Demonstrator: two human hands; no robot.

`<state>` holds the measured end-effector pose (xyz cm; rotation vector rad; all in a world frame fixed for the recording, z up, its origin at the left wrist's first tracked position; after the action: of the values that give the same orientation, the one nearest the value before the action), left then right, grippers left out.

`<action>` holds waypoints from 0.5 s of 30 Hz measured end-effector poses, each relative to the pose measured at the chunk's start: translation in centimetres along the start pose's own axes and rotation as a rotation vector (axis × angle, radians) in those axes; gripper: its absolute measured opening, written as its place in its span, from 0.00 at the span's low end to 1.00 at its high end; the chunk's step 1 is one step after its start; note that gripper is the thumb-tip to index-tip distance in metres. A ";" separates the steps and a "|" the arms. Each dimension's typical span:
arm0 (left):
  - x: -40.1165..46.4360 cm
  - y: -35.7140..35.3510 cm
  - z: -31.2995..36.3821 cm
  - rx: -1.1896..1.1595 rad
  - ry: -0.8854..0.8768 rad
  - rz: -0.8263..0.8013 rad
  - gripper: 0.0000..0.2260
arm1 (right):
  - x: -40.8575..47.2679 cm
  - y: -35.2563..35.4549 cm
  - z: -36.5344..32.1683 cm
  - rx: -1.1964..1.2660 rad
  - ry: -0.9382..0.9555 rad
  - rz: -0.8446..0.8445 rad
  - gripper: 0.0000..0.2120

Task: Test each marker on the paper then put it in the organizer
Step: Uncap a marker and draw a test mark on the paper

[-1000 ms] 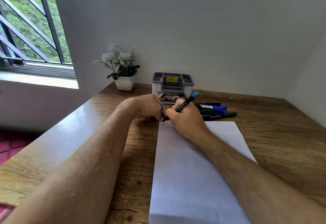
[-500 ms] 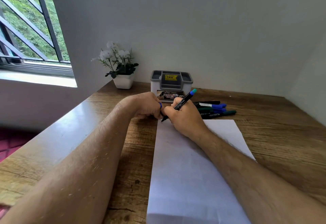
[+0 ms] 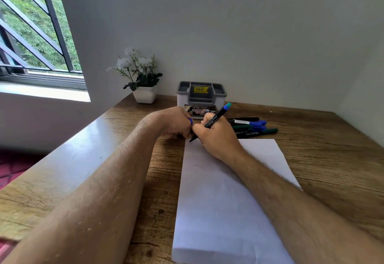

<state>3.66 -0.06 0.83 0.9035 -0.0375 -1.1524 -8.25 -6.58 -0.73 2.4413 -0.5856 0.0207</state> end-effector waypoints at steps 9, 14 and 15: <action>0.1 0.1 -0.3 -0.020 -0.012 -0.006 0.12 | 0.1 -0.2 0.3 0.025 -0.026 0.023 0.10; 0.0 0.2 -0.7 -0.081 -0.003 -0.024 0.12 | 0.1 0.1 0.1 -0.008 -0.013 0.038 0.11; 0.1 0.2 -0.7 -0.079 -0.002 -0.022 0.12 | 0.1 0.0 0.1 -0.008 -0.011 0.036 0.10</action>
<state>4.22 0.37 0.47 0.8346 0.0163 -1.1670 -8.23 -6.67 -0.75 2.4247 -0.6337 0.0194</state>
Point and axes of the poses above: each hand's wrist, its own x-axis towards the middle knuckle, its own y-axis out of the back of the hand, z = x × y, the point moved 3 cm from there along x, towards the middle knuckle, and after that the axes turned 14 degrees about -z, right-handed, at the moved point
